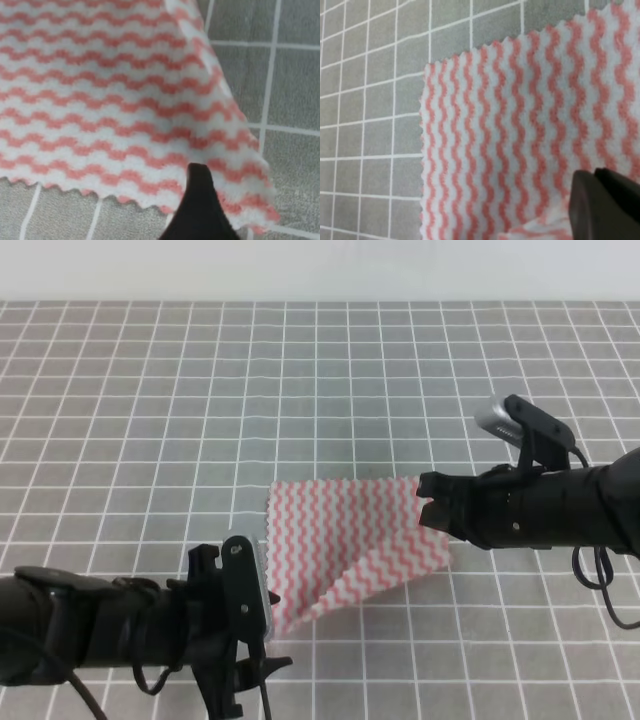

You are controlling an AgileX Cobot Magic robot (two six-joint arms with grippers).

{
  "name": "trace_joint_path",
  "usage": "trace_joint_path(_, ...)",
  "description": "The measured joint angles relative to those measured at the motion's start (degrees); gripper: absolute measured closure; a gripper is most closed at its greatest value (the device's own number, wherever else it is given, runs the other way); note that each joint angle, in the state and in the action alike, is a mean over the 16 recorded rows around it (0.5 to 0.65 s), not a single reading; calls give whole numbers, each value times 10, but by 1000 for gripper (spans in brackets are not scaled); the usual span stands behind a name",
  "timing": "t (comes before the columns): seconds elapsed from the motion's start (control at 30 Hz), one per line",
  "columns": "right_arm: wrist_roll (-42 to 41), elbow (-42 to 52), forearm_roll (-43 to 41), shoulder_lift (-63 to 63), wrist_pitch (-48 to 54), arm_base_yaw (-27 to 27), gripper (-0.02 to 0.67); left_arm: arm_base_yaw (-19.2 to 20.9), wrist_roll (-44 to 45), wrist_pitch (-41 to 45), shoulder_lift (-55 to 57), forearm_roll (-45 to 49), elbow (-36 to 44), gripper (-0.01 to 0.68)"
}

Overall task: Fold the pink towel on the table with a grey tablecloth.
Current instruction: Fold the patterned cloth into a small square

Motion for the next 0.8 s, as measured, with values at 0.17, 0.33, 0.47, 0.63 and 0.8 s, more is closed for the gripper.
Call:
trace_joint_path(0.17, -4, 0, 6, 0, -3, 0, 664, 0, 12, -1, 4, -1, 0, 198)
trace_joint_path(0.33, -5, 0, 10, -1, -6, 0, 664, 0, 24, -4, 6, -7, 0, 198)
trace_joint_path(0.47, -5, 0, 11, 0, -7, 0, 664, 0, 35, -7, 12, -17, 0, 199)
trace_joint_path(0.63, -6, 0, 12, -1, -8, 0, 664, 0, 56, -10, 23, -30, 0, 200)
trace_joint_path(0.8, -6, 0, 12, -1, -7, 0, 664, 0, 72, -11, 32, -43, 0, 200)
